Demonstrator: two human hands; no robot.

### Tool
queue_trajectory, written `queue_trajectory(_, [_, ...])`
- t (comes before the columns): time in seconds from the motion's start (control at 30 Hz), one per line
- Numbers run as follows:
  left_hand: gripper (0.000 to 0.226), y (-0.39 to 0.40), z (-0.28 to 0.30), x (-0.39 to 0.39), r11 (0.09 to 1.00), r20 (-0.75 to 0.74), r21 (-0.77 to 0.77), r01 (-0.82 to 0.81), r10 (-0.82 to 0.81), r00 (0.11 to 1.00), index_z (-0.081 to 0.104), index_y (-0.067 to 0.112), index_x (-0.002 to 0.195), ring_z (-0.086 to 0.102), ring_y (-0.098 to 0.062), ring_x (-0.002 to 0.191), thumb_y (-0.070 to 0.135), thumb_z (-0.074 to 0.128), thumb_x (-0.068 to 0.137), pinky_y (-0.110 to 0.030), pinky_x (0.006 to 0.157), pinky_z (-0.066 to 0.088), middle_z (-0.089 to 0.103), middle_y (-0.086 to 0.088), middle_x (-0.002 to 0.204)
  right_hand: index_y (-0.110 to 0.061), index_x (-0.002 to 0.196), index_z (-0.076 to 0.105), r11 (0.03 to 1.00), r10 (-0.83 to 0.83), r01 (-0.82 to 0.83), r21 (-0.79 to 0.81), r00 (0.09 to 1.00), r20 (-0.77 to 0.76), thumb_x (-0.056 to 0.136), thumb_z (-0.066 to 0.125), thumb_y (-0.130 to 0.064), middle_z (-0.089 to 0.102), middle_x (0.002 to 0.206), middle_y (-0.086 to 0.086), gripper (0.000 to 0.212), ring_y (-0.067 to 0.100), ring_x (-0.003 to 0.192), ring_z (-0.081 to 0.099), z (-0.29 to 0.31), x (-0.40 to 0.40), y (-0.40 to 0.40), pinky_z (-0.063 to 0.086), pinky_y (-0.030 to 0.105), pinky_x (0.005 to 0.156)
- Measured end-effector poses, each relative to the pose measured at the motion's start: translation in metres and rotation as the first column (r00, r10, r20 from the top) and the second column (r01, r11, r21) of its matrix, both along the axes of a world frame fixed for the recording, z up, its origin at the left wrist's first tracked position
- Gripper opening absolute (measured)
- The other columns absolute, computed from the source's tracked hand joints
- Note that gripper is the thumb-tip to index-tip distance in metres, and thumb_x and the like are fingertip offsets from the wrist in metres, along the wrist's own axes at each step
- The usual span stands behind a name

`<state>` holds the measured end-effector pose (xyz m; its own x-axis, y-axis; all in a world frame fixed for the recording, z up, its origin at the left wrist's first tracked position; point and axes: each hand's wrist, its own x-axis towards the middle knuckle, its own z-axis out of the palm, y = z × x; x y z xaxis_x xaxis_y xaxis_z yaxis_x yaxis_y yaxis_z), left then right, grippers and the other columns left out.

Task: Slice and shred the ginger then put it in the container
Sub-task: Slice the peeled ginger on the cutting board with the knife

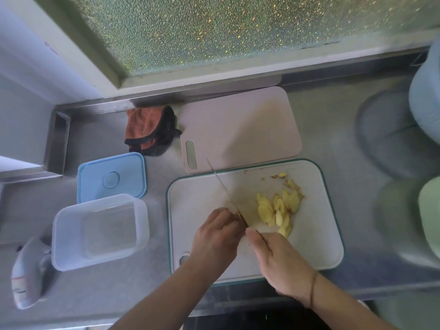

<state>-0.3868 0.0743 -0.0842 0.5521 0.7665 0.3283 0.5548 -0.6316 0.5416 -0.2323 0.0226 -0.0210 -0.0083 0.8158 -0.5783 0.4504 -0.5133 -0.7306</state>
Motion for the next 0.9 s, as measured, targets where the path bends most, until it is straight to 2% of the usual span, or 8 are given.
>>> queue_trajectory(0.1, [0.011,-0.001,-0.001,-0.001,1.0,0.017,-0.015,-0.003,0.003,1.0,0.078,0.014,0.084,0.064,-0.018,0.089,0.018,0.069,0.088,-0.025,0.077,0.057,0.068,0.001,0.089,-0.005,0.06,0.047,0.998,-0.057,0.057,-0.018,0.998,0.019,0.071,0.018,-0.076,0.044,0.054,-0.004,0.078,0.005,0.054,0.041,0.005,0.006,-0.023,0.035,0.027,0.059])
queue_trajectory(0.17, [0.011,-0.001,0.0,0.001,1.0,0.027,-0.019,-0.006,0.007,1.0,0.078,0.013,0.085,0.063,-0.018,0.091,0.019,0.07,0.088,-0.023,0.079,0.056,0.068,0.001,0.089,-0.01,0.058,0.045,0.998,-0.055,0.055,-0.008,0.998,0.002,0.068,0.015,-0.086,0.042,0.053,-0.003,0.082,0.005,0.052,0.04,0.003,0.008,-0.025,0.034,0.026,0.056])
queue_trajectory(0.33, [0.017,0.0,-0.002,-0.001,1.0,-0.002,0.006,0.004,-0.004,1.0,0.076,0.011,0.079,0.062,-0.017,0.085,0.018,0.066,0.091,-0.026,0.069,0.056,0.067,-0.001,0.084,-0.019,0.056,0.04,0.998,-0.046,0.045,-0.033,0.999,-0.024,0.079,0.018,-0.069,0.036,0.041,-0.005,0.06,0.005,0.041,0.039,-0.005,-0.003,0.004,0.032,0.017,0.048])
queue_trajectory(0.47, [0.01,-0.002,-0.005,-0.001,1.0,0.024,-0.018,-0.02,0.02,1.0,0.078,0.013,0.084,0.063,-0.017,0.089,0.019,0.071,0.087,-0.024,0.075,0.055,0.067,0.002,0.088,-0.018,0.053,0.036,0.997,-0.064,0.064,-0.051,0.998,-0.011,0.078,0.022,-0.07,0.037,0.044,-0.003,0.06,0.005,0.047,0.035,-0.002,0.005,-0.027,0.032,0.028,0.054])
queue_trajectory(0.6, [0.013,-0.003,-0.006,0.0,1.0,0.036,-0.001,-0.03,0.03,0.999,0.077,0.01,0.082,0.064,-0.019,0.086,0.018,0.07,0.09,-0.025,0.075,0.057,0.068,-0.001,0.086,-0.015,0.056,0.042,0.999,-0.04,0.039,-0.016,0.998,-0.044,0.079,0.02,-0.07,0.041,0.042,-0.004,0.064,0.006,0.044,0.04,-0.009,-0.001,-0.004,0.034,0.028,0.052])
queue_trajectory(0.7, [0.014,-0.003,-0.005,0.0,0.999,0.026,-0.017,-0.033,0.034,0.999,0.075,0.009,0.08,0.064,-0.019,0.083,0.017,0.069,0.091,-0.028,0.068,0.058,0.068,-0.003,0.086,-0.017,0.071,0.055,0.997,-0.05,0.055,0.052,0.996,-0.077,0.081,0.02,-0.069,0.049,0.052,-0.005,0.063,0.007,0.051,0.047,-0.014,-0.008,0.012,0.039,0.022,0.055])
queue_trajectory(0.8, [0.015,-0.003,-0.005,0.0,0.999,0.007,-0.019,-0.042,0.042,0.999,0.077,0.012,0.081,0.064,-0.017,0.085,0.021,0.069,0.09,-0.027,0.068,0.058,0.067,0.0,0.086,-0.019,0.057,0.041,0.998,-0.053,0.052,0.034,0.998,0.026,0.081,0.02,-0.068,0.044,0.046,-0.004,0.058,0.008,0.048,0.04,-0.016,-0.003,-0.014,0.034,0.024,0.054])
queue_trajectory(0.9, [0.013,-0.004,-0.005,0.0,0.998,0.017,-0.025,-0.062,0.063,0.998,0.077,0.013,0.081,0.064,-0.017,0.086,0.021,0.07,0.088,-0.026,0.07,0.057,0.066,0.002,0.087,-0.018,0.053,0.036,0.998,-0.067,0.066,0.017,0.996,0.066,0.081,0.021,-0.068,0.044,0.044,-0.004,0.059,0.007,0.047,0.038,-0.015,0.001,-0.023,0.03,0.023,0.052])
